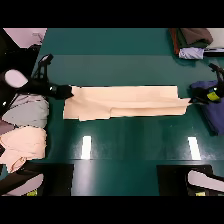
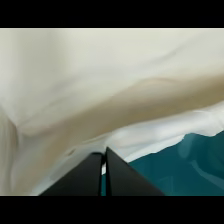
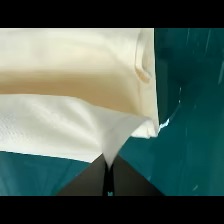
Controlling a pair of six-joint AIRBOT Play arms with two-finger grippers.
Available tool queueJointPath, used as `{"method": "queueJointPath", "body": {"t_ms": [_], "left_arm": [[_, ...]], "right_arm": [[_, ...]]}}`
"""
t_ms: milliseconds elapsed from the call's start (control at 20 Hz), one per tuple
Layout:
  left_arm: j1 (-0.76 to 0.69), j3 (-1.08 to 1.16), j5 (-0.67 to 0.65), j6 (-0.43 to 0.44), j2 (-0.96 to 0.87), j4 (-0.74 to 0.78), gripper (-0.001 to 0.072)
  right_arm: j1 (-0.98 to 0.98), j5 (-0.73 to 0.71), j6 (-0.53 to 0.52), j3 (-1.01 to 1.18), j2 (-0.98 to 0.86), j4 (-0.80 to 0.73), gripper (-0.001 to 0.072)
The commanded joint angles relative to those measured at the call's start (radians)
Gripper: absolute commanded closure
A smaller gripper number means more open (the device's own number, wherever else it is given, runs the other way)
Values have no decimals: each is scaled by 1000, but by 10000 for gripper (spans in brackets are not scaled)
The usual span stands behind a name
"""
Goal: Fold the shirts.
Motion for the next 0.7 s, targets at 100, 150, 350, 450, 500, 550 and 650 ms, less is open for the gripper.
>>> {"method": "queueJointPath", "body": {"t_ms": [100, 150, 350, 450, 500, 550, 650], "left_arm": [[1, 124, 117, 0, -187, 57, 680], [1, 124, 143, -1, -193, 76, 680], [1, 125, 220, -18, -197, 90, 342], [1, 132, 216, -19, -196, 90, 180], [1, 145, 205, -16, -196, 90, 206], [1, 171, 176, -16, -196, 90, 207], [1, 228, 95, -15, -195, 90, 208]], "right_arm": [[50, -13, 41, 218, -228, 11, 696], [53, -10, 42, 250, -259, 36, 695], [52, -42, 41, 352, -358, 157, 591], [37, -63, 41, 397, -391, 234, 159], [26, -52, 39, 421, -400, 275, 149], [16, -32, 32, 433, -401, 295, 149], [-16, 27, -6, 422, -385, 289, 149]]}}
